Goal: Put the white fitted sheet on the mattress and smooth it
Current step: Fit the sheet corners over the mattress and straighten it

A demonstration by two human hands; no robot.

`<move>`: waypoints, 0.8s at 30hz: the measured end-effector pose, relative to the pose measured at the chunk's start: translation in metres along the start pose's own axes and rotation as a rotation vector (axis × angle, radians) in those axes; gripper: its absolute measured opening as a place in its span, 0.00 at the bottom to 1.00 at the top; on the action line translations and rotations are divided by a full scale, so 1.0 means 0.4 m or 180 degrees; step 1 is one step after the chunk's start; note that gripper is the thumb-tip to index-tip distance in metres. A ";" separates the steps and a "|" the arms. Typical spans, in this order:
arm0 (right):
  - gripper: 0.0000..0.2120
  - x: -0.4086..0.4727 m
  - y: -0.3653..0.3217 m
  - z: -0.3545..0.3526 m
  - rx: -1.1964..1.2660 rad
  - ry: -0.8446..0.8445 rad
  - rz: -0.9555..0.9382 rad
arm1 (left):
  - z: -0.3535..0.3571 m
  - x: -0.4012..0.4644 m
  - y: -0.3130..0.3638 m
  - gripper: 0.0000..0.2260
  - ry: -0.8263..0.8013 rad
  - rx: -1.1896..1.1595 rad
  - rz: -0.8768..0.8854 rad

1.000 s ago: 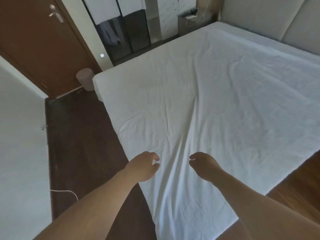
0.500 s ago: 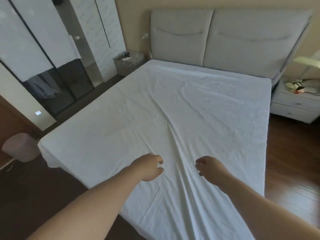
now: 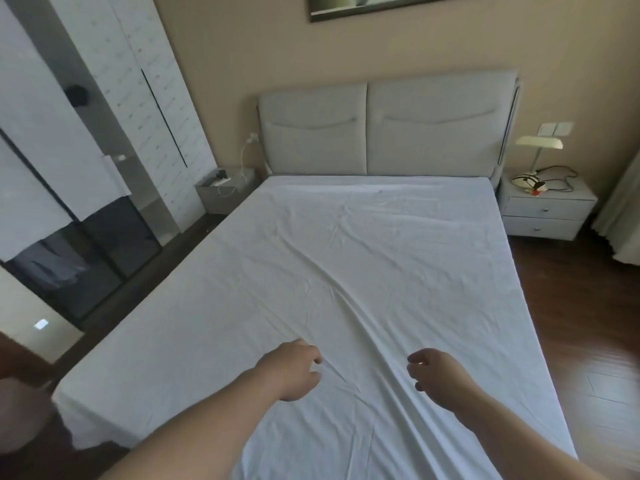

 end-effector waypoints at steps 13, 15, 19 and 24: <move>0.15 -0.087 -0.235 0.542 0.0094 -0.0080 0.0671 | 0.084 0.098 -0.477 0.22 -0.0826 0.0357 0.0651; 0.16 -0.092 -0.185 0.652 0.0039 -0.0157 0.0871 | 0.157 0.111 -0.538 0.21 -0.0971 0.0404 0.0653; 0.12 -0.074 -0.052 0.900 0.0053 -0.0523 0.1276 | 0.375 0.133 -0.663 0.18 -0.1315 0.0732 0.0613; 0.14 0.018 0.119 1.198 0.0764 -0.0697 0.1738 | 0.655 0.201 -0.810 0.10 -0.1159 0.0425 0.0257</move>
Point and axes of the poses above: each hand's wrist, its own x-axis towards the middle knuckle, its own z-axis out of the palm, y = z × x, the point moved 5 cm from there along x, towards the middle knuckle, and after that the axes turned 8 degrees about -x, right-handed, at the moved point
